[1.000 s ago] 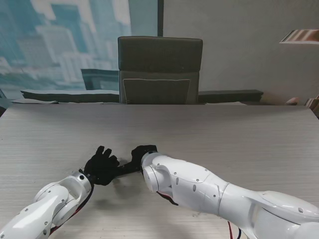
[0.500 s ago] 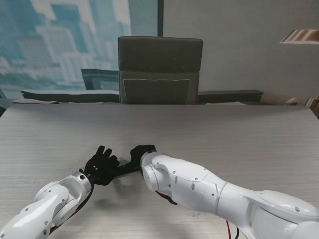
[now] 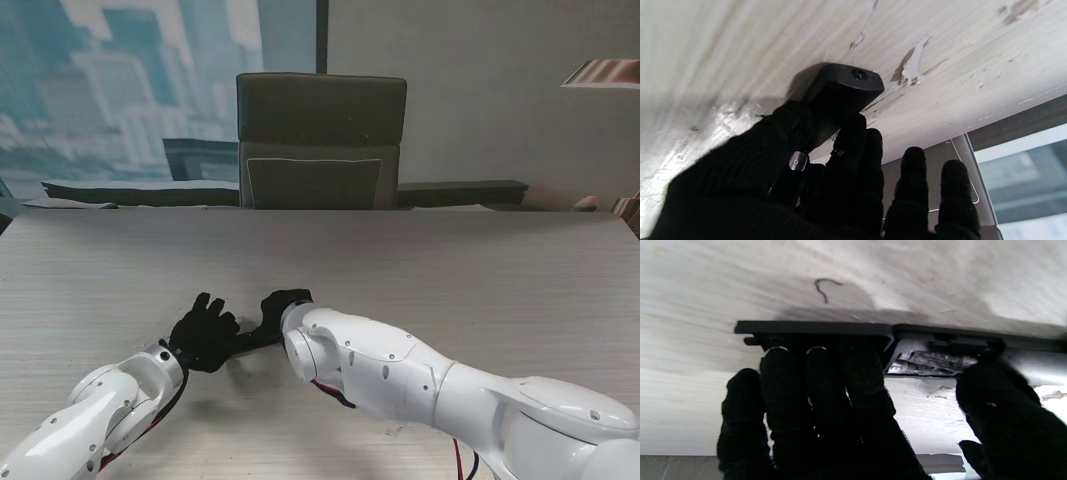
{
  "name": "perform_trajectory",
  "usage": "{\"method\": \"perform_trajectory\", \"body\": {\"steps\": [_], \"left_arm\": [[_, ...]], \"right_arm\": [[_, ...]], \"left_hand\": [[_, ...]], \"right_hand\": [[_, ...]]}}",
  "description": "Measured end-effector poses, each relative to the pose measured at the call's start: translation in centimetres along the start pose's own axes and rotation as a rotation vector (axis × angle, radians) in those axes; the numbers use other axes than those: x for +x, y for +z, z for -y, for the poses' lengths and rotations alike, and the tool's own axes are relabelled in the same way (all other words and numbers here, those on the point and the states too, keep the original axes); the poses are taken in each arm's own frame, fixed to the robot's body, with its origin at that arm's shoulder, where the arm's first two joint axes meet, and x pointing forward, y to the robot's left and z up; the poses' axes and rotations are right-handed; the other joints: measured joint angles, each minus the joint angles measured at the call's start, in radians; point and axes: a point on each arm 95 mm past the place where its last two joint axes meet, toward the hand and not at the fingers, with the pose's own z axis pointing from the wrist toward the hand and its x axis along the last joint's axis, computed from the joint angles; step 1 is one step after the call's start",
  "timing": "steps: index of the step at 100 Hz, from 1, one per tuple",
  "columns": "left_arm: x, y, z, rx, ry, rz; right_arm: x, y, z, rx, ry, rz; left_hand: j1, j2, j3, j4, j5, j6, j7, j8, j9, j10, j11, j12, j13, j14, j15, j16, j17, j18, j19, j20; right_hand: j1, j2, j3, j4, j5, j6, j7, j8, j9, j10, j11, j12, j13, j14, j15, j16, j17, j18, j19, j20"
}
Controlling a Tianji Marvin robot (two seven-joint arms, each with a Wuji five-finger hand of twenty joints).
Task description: Install the batteries into the remote control and close the cover
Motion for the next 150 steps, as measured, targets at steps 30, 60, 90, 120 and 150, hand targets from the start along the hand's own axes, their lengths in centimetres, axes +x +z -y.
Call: {"method": "perform_trajectory", "body": {"steps": [30,60,90,120,150], "left_arm": [[0.0,0.0,0.0,-0.004,-0.001,0.001],[0.0,0.0,0.1,-0.005,-0.003,0.000],[0.0,0.0,0.1,-0.006,-0.004,0.001],[0.0,0.0,0.0,-0.004,-0.004,0.001],[0.0,0.0,0.1,-0.006,-0.004,0.000]], "right_arm": [[-0.4,0.0,0.0,0.022,0.081,0.010],[-0.3,-0.2,0.3,-0.006,0.103,0.051],[-0.2,-0.1,0.2,-0.009,0.050,0.047],[-0.6,-0.3,0.4,-0.041,0.076,0.055],[-2.7,-1.7,1.3,-0.097,0.111,0.058]], "left_hand": [[0.000,0.002,-0.005,0.002,-0.001,0.000,0.000,0.000,0.000,0.000,0.000,0.000,0.000,0.000,0.000,0.000,0.000,0.000,0.000,0.000],[0.000,0.003,-0.008,0.010,-0.002,0.000,0.000,0.000,-0.001,0.000,0.000,0.000,0.000,0.000,0.000,0.000,0.000,0.000,0.000,0.000],[0.000,0.003,-0.008,0.010,-0.002,0.000,0.000,0.000,-0.001,0.000,0.000,0.000,0.000,0.000,0.000,0.000,0.000,0.000,0.000,0.000],[0.000,0.003,-0.008,0.010,-0.002,0.000,0.000,0.000,-0.001,0.000,0.000,0.000,0.000,0.000,0.000,0.000,0.000,0.000,0.000,0.000],[0.000,0.003,-0.008,0.010,-0.003,0.000,0.000,0.000,-0.001,0.000,0.000,0.000,0.000,0.000,0.000,0.000,0.000,0.000,0.000,0.000]], "right_hand": [[0.078,-0.024,-0.030,-0.036,-0.036,0.003,0.028,0.000,-0.031,-0.001,0.039,0.013,-0.030,0.001,0.027,0.007,-0.028,-0.007,0.000,0.000],[0.105,-0.018,-0.029,-0.065,-0.046,-0.031,0.039,0.006,-0.030,-0.006,0.051,0.015,-0.031,-0.012,0.029,0.009,-0.023,-0.007,0.000,0.000],[0.120,-0.008,-0.024,-0.068,-0.046,-0.059,0.028,-0.003,-0.029,-0.007,0.021,0.007,-0.020,-0.013,-0.005,0.004,-0.005,-0.007,0.000,0.000],[0.117,-0.040,-0.024,-0.069,-0.043,-0.112,0.022,-0.001,-0.007,-0.012,0.005,0.003,0.000,-0.014,0.007,0.003,0.012,-0.007,0.000,0.000],[0.066,-0.058,0.100,0.103,-0.042,-0.147,-0.077,0.146,-0.011,-0.013,-0.026,-0.009,0.000,-0.018,-0.017,0.002,0.009,-0.008,0.000,0.000]]}}
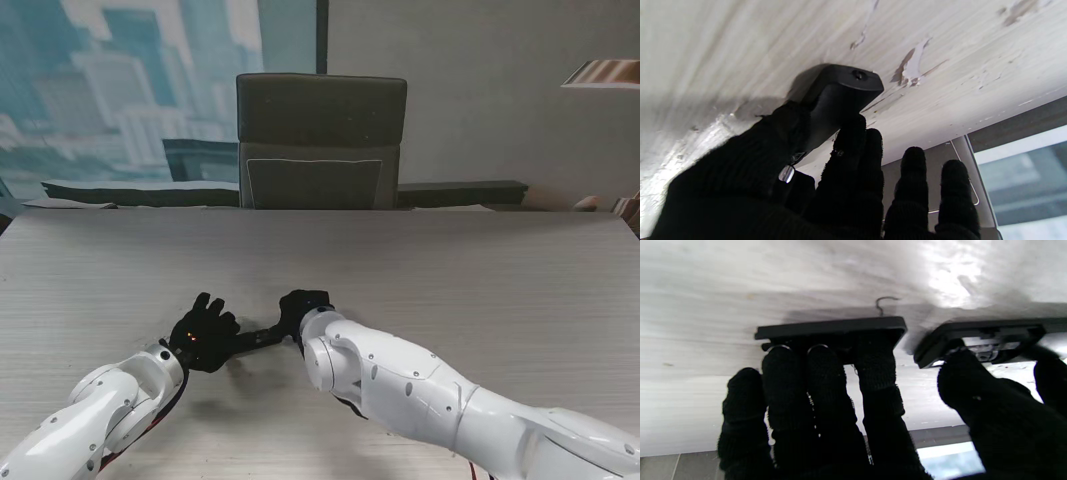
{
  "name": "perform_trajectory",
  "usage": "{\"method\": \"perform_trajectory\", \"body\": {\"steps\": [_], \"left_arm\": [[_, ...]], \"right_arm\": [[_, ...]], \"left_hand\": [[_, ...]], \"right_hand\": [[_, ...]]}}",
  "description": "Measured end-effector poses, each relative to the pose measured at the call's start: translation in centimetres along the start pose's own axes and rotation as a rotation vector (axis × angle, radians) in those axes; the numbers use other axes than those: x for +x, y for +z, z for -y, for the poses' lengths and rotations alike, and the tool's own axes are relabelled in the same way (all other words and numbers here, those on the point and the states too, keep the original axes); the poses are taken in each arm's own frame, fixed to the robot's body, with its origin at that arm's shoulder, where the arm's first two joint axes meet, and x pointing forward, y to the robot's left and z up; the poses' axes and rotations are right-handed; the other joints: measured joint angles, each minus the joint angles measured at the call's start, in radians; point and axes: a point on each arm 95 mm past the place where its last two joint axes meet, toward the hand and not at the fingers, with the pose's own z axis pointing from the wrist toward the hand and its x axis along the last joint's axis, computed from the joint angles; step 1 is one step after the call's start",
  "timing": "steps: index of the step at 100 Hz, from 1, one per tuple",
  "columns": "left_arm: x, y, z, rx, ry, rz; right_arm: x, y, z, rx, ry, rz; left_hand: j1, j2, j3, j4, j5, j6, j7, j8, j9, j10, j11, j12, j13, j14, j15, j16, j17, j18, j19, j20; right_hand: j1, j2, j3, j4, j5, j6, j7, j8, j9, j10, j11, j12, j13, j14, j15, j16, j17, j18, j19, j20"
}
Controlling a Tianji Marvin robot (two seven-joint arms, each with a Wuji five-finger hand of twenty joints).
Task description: Install the batteries into the remote control and close the cover
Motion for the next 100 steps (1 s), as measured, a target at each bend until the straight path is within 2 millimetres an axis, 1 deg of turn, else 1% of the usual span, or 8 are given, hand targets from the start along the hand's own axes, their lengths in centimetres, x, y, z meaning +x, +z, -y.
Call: {"method": "perform_trajectory", "body": {"steps": [12,32,49,60,67,77,91,100], "left_arm": [[0.0,0.0,0.0,0.000,0.000,0.000],[0.0,0.0,0.0,-0.001,0.000,0.000],[0.0,0.0,0.0,0.000,-0.001,0.000],[0.0,0.0,0.0,0.001,-0.001,0.000],[0.0,0.0,0.0,0.001,-0.001,0.000],[0.0,0.0,0.0,0.001,-0.001,0.001],[0.0,0.0,0.0,-0.001,-0.002,0.001],[0.0,0.0,0.0,-0.002,-0.002,0.001]], "right_arm": [[-0.7,-0.5,-0.2,-0.030,0.038,-0.011],[-0.6,-1.9,-1.6,-0.113,0.078,-0.078],[-0.7,-2.5,-2.3,-0.166,0.007,-0.162],[-1.4,-2.7,-2.3,-0.160,-0.030,-0.183],[-1.9,-2.8,-2.1,-0.143,-0.047,-0.199],[-2.5,-2.9,-1.7,-0.113,-0.100,-0.242],[-3.3,-2.9,-1.2,-0.106,-0.154,-0.281],[-3.8,-2.7,-0.9,-0.104,-0.171,-0.278]], "left_hand": [[0.000,0.000,0.000,0.000,0.000,0.000,0.000,0.000,0.000,0.000,0.000,0.000,0.000,0.000,0.000,0.000,0.000,0.000,0.000,0.000],[0.000,0.000,0.000,0.000,0.000,0.000,0.000,0.000,0.000,0.000,0.000,0.000,0.000,0.000,0.000,0.000,0.000,0.000,0.000,0.000],[0.000,0.000,0.000,0.000,0.000,0.000,0.000,0.000,0.000,0.000,0.000,0.000,0.000,0.000,0.000,0.000,0.000,0.000,0.000,0.000],[0.000,0.000,0.000,0.000,0.000,0.000,0.000,0.000,0.000,0.000,0.000,0.000,0.000,0.000,0.000,0.000,0.000,0.000,0.000,0.000],[0.000,0.000,0.000,0.000,0.000,0.000,0.000,0.000,0.000,0.000,0.000,0.000,0.000,0.000,0.000,0.000,0.000,0.000,0.000,0.000],[0.000,0.000,0.000,0.000,0.000,0.000,0.000,0.000,0.000,0.000,0.000,0.000,0.000,0.000,0.000,0.000,0.000,0.000,0.000,0.000],[0.000,0.000,0.000,0.000,0.000,0.000,0.000,0.000,0.000,0.000,0.000,0.000,0.000,0.000,0.000,0.000,0.000,0.000,0.000,0.000],[0.000,0.000,0.000,0.000,0.000,0.000,0.000,0.000,0.000,0.000,0.000,0.000,0.000,0.000,0.000,0.000,0.000,0.000,0.000,0.000]], "right_hand": [[-0.002,0.000,0.007,0.024,-0.022,0.011,-0.118,-0.002,-0.019,0.000,-0.007,-0.003,-0.010,-0.002,-0.014,-0.001,-0.010,0.000,0.000,0.000],[-0.001,-0.003,0.010,0.024,-0.062,0.015,-0.168,-0.008,-0.034,0.000,-0.028,-0.013,-0.021,-0.004,-0.040,-0.002,-0.019,-0.001,0.000,0.000],[0.064,-0.130,0.090,0.024,-0.238,-0.004,-0.241,-0.091,-0.157,-0.010,-0.066,-0.028,-0.103,-0.041,-0.123,-0.012,-0.062,-0.013,-0.036,-0.038],[0.111,-0.234,0.151,0.024,-0.305,-0.020,-0.239,-0.105,-0.219,-0.014,-0.092,-0.046,-0.130,-0.048,-0.170,-0.027,-0.073,-0.020,-0.053,-0.053],[0.144,-0.294,0.189,0.024,-0.372,-0.036,-0.245,-0.104,-0.302,-0.017,-0.126,-0.055,-0.170,-0.078,-0.232,-0.043,-0.092,-0.029,-0.089,-0.077],[0.168,-0.347,0.212,0.024,-0.436,-0.062,-0.255,-0.094,-0.393,-0.029,-0.161,-0.064,-0.218,-0.110,-0.305,-0.065,-0.114,-0.039,-0.134,-0.107],[0.170,-0.395,0.227,0.024,-0.537,-0.104,-0.250,-0.092,-0.512,-0.040,-0.208,-0.076,-0.284,-0.128,-0.427,-0.103,-0.140,-0.052,-0.187,-0.148],[0.170,-0.420,0.227,0.006,-0.623,-0.119,-0.254,-0.092,-0.564,-0.049,-0.223,-0.086,-0.314,-0.162,-0.525,-0.141,-0.140,-0.063,-0.215,-0.170]]}}
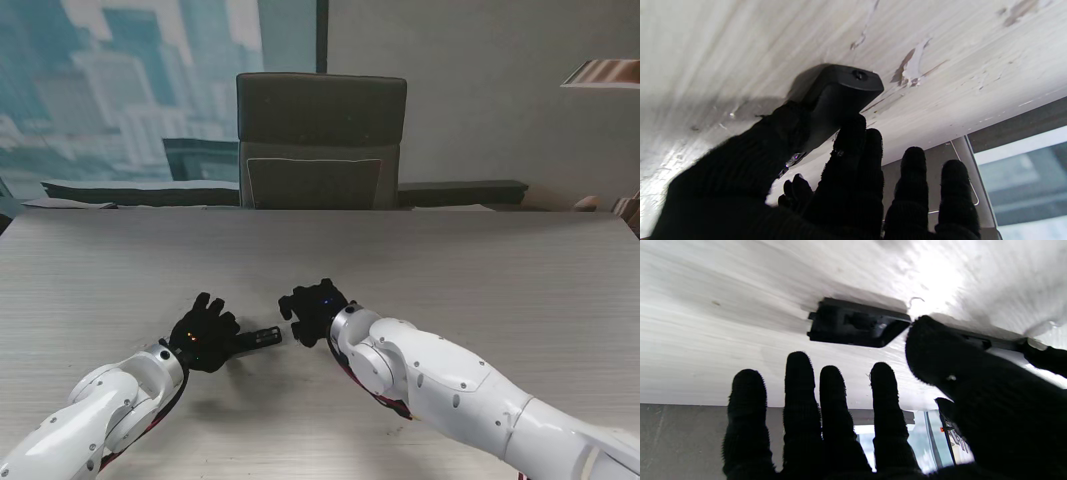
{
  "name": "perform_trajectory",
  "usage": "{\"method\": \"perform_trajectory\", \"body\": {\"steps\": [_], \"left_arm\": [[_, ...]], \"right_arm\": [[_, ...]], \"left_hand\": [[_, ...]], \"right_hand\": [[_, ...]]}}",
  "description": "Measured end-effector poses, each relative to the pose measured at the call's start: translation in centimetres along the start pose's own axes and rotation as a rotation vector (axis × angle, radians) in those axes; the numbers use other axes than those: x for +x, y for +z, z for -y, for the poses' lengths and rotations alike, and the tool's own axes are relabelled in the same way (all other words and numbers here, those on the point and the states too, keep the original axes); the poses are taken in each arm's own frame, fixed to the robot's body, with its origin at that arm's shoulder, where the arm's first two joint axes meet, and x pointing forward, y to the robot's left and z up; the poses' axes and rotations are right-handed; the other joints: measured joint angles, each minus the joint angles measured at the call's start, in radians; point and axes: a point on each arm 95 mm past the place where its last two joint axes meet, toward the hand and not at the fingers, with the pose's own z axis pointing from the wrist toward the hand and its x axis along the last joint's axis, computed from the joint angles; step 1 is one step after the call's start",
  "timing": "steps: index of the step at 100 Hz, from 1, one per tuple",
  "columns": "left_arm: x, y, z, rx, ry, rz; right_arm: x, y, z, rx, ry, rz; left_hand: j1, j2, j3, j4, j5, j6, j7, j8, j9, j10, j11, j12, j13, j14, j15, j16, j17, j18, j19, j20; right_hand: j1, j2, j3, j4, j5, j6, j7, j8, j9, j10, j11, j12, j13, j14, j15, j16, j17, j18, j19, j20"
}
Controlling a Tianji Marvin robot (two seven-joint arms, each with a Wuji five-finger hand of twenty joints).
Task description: Install the batteries into the remote control and close the cover
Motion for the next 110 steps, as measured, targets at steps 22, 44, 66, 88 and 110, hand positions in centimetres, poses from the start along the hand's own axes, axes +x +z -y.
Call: {"method": "perform_trajectory", "body": {"steps": [22,44,66,88,110], "left_arm": [[0.0,0.0,0.0,-0.001,0.000,0.000],[0.0,0.0,0.0,0.000,-0.003,0.002],[0.0,0.0,0.0,0.000,-0.003,0.002],[0.0,0.0,0.0,-0.001,-0.004,0.003],[0.0,0.0,0.0,0.000,-0.006,0.002]], "right_arm": [[-1.1,0.2,1.4,-0.021,-0.022,0.013],[-1.0,0.6,1.9,-0.073,-0.038,0.021],[-0.2,1.0,2.6,-0.043,-0.030,0.032],[0.3,1.6,2.3,-0.047,-0.055,0.047],[0.4,1.9,2.0,-0.066,-0.073,0.069]], "left_hand": [[0.000,0.000,0.000,0.000,0.000,0.000,0.000,0.000,0.000,0.000,0.000,0.000,0.000,0.000,0.000,0.000,0.000,0.000,0.000,0.000],[0.000,0.000,0.000,0.000,0.000,0.000,0.000,0.000,0.000,0.000,0.000,0.000,0.000,0.000,0.000,0.000,0.000,0.000,0.000,0.000],[0.000,0.000,0.000,0.000,0.000,0.000,0.000,0.000,0.000,0.000,0.000,0.000,0.000,0.000,0.000,0.000,0.000,0.000,0.000,0.000],[0.000,0.000,0.000,0.000,-0.001,0.000,0.000,0.000,0.000,0.000,0.000,0.000,0.000,0.000,0.000,0.000,0.000,0.000,0.002,0.000],[0.000,0.000,0.000,0.000,-0.001,0.000,0.000,0.000,0.000,0.000,0.000,0.000,0.000,0.000,0.000,0.000,0.000,0.000,0.008,0.000]], "right_hand": [[-0.027,-0.048,0.000,-0.010,-0.145,-0.006,0.059,0.000,-0.081,-0.004,0.012,-0.004,-0.035,-0.030,-0.084,-0.038,0.019,-0.003,-0.068,-0.049],[-0.027,-0.049,0.031,-0.010,-0.110,0.122,0.101,0.000,0.012,-0.004,0.135,0.030,0.034,-0.003,0.096,0.022,0.160,-0.028,0.075,-0.007],[-0.031,-0.062,0.169,0.008,-0.071,0.163,0.113,0.010,0.189,-0.021,0.269,0.078,0.314,-0.076,0.515,0.149,0.224,-0.035,0.141,0.027],[-0.042,-0.128,0.171,-0.006,0.003,0.173,0.133,0.037,0.314,-0.027,0.308,0.094,0.409,-0.083,0.648,0.151,0.241,-0.031,0.163,0.043],[-0.042,-0.148,0.145,-0.152,0.112,0.128,0.164,-0.066,0.471,-0.050,0.348,0.093,0.517,-0.054,0.709,0.133,0.242,0.001,0.152,0.039]]}}
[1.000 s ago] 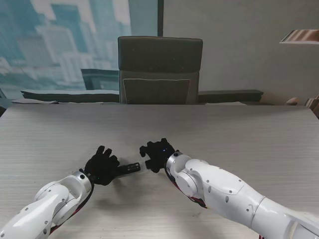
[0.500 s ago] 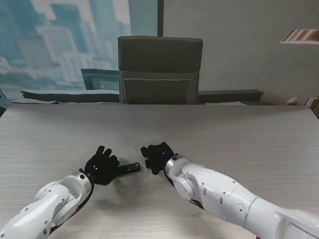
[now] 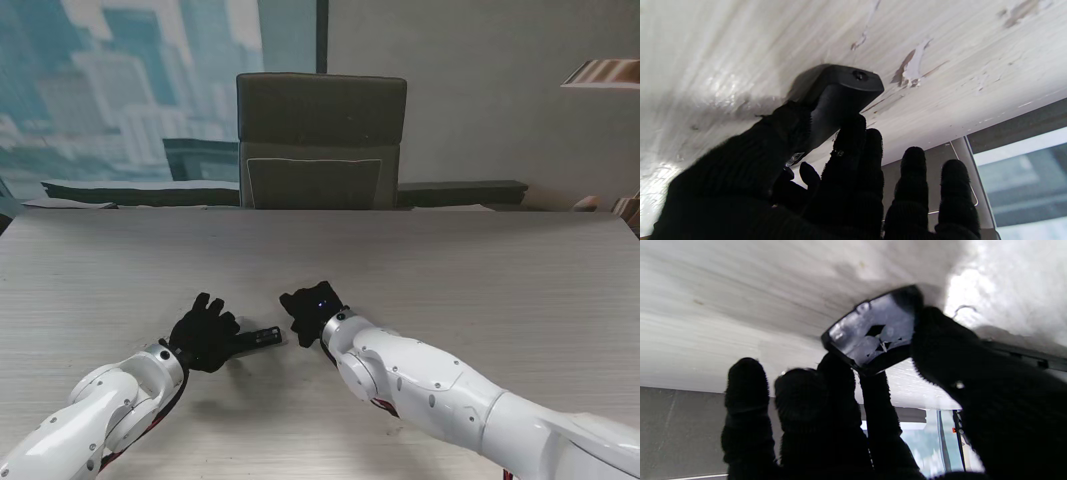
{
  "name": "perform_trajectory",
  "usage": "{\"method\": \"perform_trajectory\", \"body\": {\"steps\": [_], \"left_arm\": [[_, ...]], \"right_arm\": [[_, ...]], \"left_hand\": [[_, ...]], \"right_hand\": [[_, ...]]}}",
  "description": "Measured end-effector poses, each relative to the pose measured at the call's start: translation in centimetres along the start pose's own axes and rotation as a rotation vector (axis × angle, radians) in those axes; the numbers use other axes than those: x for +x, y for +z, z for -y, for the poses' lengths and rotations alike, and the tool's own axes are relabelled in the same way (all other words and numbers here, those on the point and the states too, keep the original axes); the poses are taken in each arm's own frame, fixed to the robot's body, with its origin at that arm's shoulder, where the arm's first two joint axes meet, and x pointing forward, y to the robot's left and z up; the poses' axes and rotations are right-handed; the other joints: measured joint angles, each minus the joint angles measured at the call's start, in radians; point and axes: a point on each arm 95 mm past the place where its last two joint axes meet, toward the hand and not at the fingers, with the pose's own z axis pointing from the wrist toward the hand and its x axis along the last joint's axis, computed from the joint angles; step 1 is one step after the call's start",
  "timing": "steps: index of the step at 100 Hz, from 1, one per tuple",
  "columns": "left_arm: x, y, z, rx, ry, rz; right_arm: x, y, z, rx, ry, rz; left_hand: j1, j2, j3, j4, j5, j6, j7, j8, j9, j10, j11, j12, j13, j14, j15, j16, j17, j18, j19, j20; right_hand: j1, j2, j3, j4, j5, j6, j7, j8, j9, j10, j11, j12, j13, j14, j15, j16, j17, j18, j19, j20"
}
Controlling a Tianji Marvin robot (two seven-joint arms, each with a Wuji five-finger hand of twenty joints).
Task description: Install the batteries into the remote control and close the cover
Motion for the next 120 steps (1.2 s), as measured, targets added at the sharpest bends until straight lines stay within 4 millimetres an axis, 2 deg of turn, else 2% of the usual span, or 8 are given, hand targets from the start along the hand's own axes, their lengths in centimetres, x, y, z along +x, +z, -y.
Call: {"method": "perform_trajectory", "body": {"steps": [3,11,31,44,69,85,107,120], "left_arm": [[0.0,0.0,0.0,0.000,0.000,0.000],[0.0,0.0,0.0,0.000,-0.001,0.000],[0.0,0.0,0.0,-0.001,-0.001,0.000],[0.0,0.0,0.0,-0.003,-0.001,0.000],[0.0,0.0,0.0,-0.003,-0.001,0.000],[0.0,0.0,0.0,-0.003,-0.002,-0.001],[0.0,0.1,0.0,-0.002,-0.004,-0.001],[0.0,0.1,0.0,-0.001,-0.004,-0.001]], "right_arm": [[0.0,0.0,0.0,-0.001,-0.001,0.005],[0.0,0.0,0.0,0.000,0.002,0.016],[0.1,-0.4,0.2,-0.002,0.030,0.028],[0.3,-0.9,0.3,0.001,0.053,0.032],[-0.2,-2.3,0.2,0.057,0.145,0.032],[-0.3,-2.7,-0.6,0.075,0.211,-0.017],[-0.1,-2.8,-1.8,0.047,0.267,-0.067],[0.3,-2.9,-2.5,-0.015,0.271,-0.118]], "left_hand": [[0.000,0.000,0.000,0.000,0.000,0.000,0.000,0.000,0.000,0.000,0.000,0.000,0.000,0.000,0.000,0.000,0.000,0.000,0.000,0.000],[0.000,0.000,0.000,0.000,0.000,0.000,0.000,0.000,0.000,0.000,0.000,0.000,0.000,0.000,0.000,0.000,0.000,0.000,0.000,0.000],[0.000,0.000,0.000,0.000,0.000,0.000,0.000,0.000,0.000,0.000,0.000,0.000,0.000,0.000,0.000,0.000,0.000,0.000,0.001,0.000],[0.000,0.000,0.000,0.000,0.000,0.000,0.000,0.000,0.000,0.000,0.000,0.000,0.000,0.000,0.000,0.000,0.000,0.000,0.001,0.000],[0.000,0.000,0.000,0.000,0.000,0.000,0.000,0.000,0.000,0.000,0.000,0.000,0.000,0.000,0.000,0.000,0.000,0.000,0.001,0.000],[0.000,0.000,0.000,0.000,0.000,0.000,0.000,0.000,0.000,0.000,0.000,0.000,0.000,0.000,0.000,0.000,0.000,0.000,0.001,0.000],[0.000,0.000,0.000,0.000,0.000,0.000,0.003,0.002,0.000,0.000,0.000,0.000,0.000,0.000,0.000,0.000,0.000,0.000,0.001,0.000],[0.000,0.000,0.000,0.000,0.000,0.000,0.005,0.002,0.000,0.000,0.000,0.000,0.000,0.000,0.000,0.000,0.000,0.000,0.001,0.000]], "right_hand": [[0.000,0.001,0.000,-0.030,0.061,-0.048,0.116,-0.012,0.012,-0.012,0.026,0.000,0.000,0.001,0.000,-0.009,0.000,0.004,0.000,-0.006],[0.000,0.011,0.004,-0.062,0.097,-0.145,0.189,-0.034,0.035,-0.022,0.075,0.000,0.000,0.012,-0.015,-0.024,0.000,0.008,-0.004,-0.006],[0.042,0.054,0.012,-0.061,0.165,-0.247,0.349,-0.012,0.088,-0.091,0.051,-0.094,-0.016,0.012,-0.218,-0.095,0.010,0.010,-0.004,-0.009],[0.111,0.074,0.012,-0.056,0.165,-0.246,0.358,-0.011,0.103,-0.080,-0.026,-0.143,0.003,0.024,-0.321,-0.142,0.041,0.010,-0.004,-0.019],[0.284,0.129,-0.056,-0.053,0.197,-0.085,0.252,-0.127,0.099,-0.013,-0.128,-0.145,-0.007,0.076,-0.376,-0.158,0.030,0.029,-0.017,-0.033],[0.337,0.187,-0.066,-0.040,0.198,-0.051,0.173,-0.149,0.054,0.014,-0.155,-0.135,-0.065,0.097,-0.402,-0.166,0.000,0.035,-0.026,-0.035],[0.368,0.164,-0.065,-0.009,0.224,-0.056,0.122,-0.157,0.048,0.025,-0.196,-0.134,-0.082,0.115,-0.447,-0.187,-0.026,0.038,-0.044,-0.035],[0.367,0.098,-0.065,-0.010,0.282,-0.160,0.118,-0.166,0.123,-0.035,-0.290,-0.156,-0.169,0.114,-0.472,-0.197,-0.080,0.037,-0.054,-0.036]]}}
